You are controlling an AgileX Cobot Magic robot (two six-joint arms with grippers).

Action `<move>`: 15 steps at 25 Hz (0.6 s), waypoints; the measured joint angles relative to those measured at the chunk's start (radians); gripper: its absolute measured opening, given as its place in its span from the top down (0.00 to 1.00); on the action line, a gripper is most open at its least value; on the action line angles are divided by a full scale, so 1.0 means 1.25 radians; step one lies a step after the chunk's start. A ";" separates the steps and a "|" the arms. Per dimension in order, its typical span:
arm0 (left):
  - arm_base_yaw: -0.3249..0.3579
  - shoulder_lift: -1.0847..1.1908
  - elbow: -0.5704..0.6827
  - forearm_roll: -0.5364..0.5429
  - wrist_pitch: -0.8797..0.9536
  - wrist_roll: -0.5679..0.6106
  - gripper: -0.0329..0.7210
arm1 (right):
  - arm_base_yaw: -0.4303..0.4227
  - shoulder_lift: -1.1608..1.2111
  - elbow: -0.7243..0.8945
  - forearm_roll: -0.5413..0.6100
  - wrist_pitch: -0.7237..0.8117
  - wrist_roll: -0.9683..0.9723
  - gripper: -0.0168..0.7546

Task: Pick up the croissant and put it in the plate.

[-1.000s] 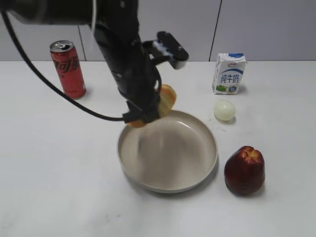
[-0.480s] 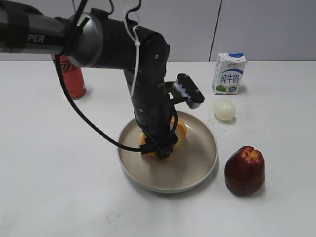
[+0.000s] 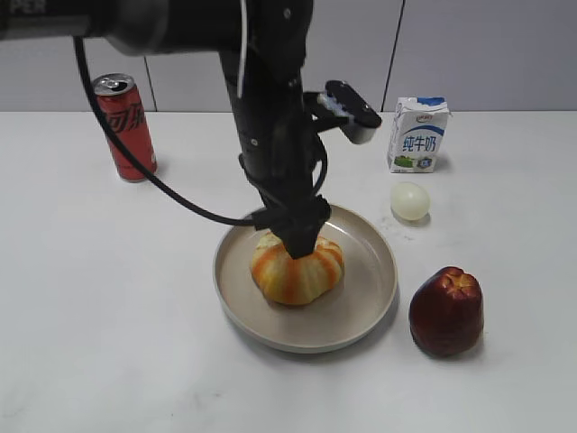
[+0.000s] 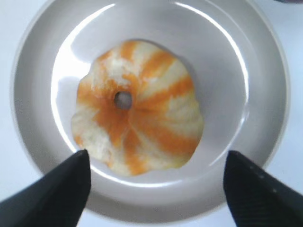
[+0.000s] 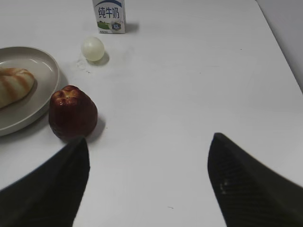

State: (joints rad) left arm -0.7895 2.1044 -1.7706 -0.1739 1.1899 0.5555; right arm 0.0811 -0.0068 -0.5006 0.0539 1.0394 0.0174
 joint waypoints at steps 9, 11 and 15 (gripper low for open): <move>0.198 -0.139 -0.002 0.099 0.018 -0.281 0.14 | 0.000 0.000 0.000 0.000 0.000 0.000 0.22; 0.251 -0.179 -0.002 0.101 0.019 -0.317 0.16 | 0.000 0.000 0.000 0.000 0.000 0.000 0.22; 0.352 -0.248 0.000 0.103 0.020 -0.359 0.17 | 0.000 0.000 0.000 0.000 0.000 0.000 0.22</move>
State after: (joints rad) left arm -0.3492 1.7938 -1.7709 -0.0453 1.2145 0.1067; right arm 0.0811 -0.0068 -0.5006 0.0539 1.0394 0.0174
